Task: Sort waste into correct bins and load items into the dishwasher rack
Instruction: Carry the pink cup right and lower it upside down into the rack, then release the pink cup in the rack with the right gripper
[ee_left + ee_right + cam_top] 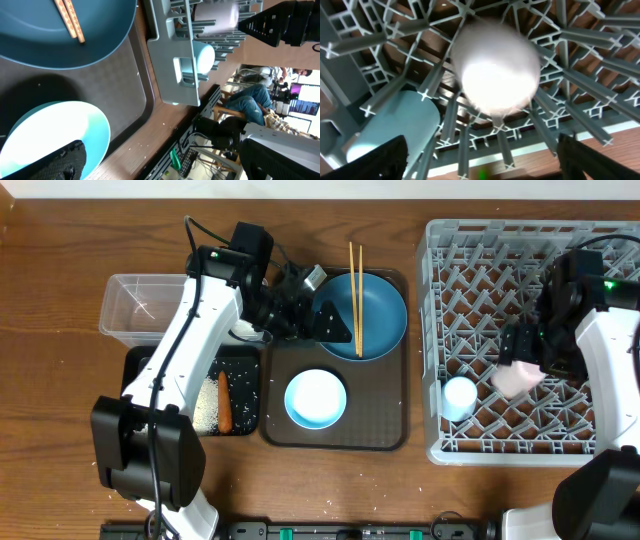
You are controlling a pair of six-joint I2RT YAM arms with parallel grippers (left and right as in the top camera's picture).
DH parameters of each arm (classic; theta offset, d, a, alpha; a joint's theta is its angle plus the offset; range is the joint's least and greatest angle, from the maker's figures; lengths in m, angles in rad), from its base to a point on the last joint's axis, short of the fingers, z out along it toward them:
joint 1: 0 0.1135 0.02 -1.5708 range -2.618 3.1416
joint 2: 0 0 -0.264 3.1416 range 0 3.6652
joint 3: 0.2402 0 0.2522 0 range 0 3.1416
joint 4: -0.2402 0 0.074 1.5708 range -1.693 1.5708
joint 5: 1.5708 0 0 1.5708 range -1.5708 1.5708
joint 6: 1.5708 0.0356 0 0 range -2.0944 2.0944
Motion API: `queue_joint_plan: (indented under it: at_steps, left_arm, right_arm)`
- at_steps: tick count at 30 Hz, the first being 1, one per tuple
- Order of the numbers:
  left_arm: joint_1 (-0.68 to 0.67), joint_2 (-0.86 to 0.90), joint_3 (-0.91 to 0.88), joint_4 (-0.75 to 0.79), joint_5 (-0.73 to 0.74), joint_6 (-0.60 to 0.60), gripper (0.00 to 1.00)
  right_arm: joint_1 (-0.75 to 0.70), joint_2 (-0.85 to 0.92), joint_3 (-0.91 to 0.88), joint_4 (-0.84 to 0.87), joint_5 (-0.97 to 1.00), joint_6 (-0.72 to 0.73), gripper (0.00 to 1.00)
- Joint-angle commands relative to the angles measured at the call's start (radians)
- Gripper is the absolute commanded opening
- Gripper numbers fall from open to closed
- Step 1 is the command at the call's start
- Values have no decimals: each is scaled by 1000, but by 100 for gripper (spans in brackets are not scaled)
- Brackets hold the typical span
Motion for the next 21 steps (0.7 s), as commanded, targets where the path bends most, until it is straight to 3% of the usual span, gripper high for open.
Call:
queue_joint_plan:
  at_steps: [1, 21]
  left_arm:
    - [1, -17, 3, -2, -6, 6, 99]
    - [1, -17, 3, -3, -6, 7, 100]
  right_arm:
    - [-7, 5, -3, -1, 11, 5, 96]
    - [-7, 5, -3, -10, 11, 5, 99]
